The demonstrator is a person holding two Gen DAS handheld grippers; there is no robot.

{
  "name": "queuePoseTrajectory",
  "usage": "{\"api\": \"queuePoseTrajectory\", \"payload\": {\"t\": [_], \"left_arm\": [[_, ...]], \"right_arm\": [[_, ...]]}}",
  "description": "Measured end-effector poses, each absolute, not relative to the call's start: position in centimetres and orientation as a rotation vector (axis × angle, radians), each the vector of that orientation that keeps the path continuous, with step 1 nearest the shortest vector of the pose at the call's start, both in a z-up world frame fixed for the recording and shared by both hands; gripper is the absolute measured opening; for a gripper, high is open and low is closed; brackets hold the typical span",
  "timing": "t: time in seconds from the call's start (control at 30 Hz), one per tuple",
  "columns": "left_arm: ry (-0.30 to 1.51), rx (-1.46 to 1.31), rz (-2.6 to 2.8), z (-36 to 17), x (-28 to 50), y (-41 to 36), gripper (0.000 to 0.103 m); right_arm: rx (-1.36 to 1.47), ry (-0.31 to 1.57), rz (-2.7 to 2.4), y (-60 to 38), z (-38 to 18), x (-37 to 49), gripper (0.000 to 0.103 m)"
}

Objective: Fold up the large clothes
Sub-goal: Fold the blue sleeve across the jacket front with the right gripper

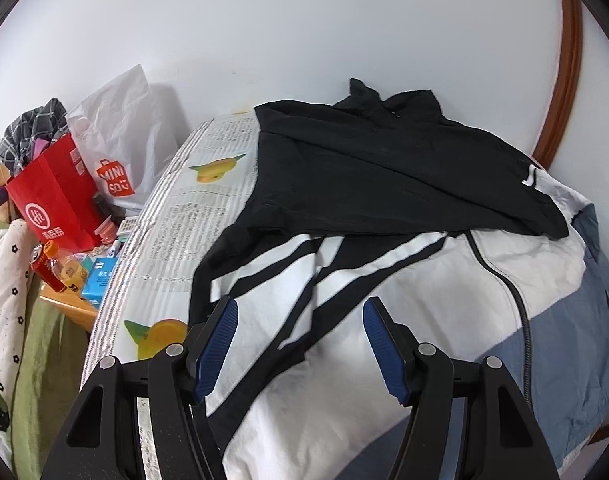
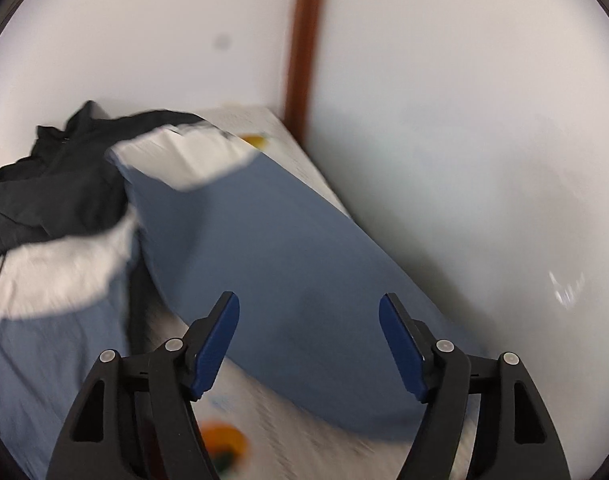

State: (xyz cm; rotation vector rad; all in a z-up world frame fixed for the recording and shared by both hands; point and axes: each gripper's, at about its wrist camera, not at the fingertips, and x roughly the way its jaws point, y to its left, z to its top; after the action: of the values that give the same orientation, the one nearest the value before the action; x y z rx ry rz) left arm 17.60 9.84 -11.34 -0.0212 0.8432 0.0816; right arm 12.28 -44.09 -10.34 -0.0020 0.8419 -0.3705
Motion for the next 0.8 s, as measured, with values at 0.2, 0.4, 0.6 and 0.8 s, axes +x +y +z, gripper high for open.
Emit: {"api": "queuePoseTrajectory", "payload": {"t": [0.2, 0.4, 0.6, 0.8], "left_arm": [[0.850, -0.033, 0.056, -11.4, 17.0, 8.8, 0.064], [0.865, -0.036, 0.047, -11.6, 16.6, 8.1, 0.064], [0.867, -0.050, 0.071, -11.6, 16.2, 9.2, 0.064], [0.858, -0.048, 0.102, -11.7, 15.8, 11.5, 0.064]], "right_arm": [[-0.014, 0.912, -0.356, -46.3, -12.7, 8.1, 0.074], [-0.110, 0.943, -0.344, -44.7, -15.2, 8.5, 0.074], [-0.109, 0.959, -0.417, -45.1, -15.6, 10.4, 0.024], [-0.165, 0.865, -0.467, -43.6, -11.3, 11.4, 0.002]]}}
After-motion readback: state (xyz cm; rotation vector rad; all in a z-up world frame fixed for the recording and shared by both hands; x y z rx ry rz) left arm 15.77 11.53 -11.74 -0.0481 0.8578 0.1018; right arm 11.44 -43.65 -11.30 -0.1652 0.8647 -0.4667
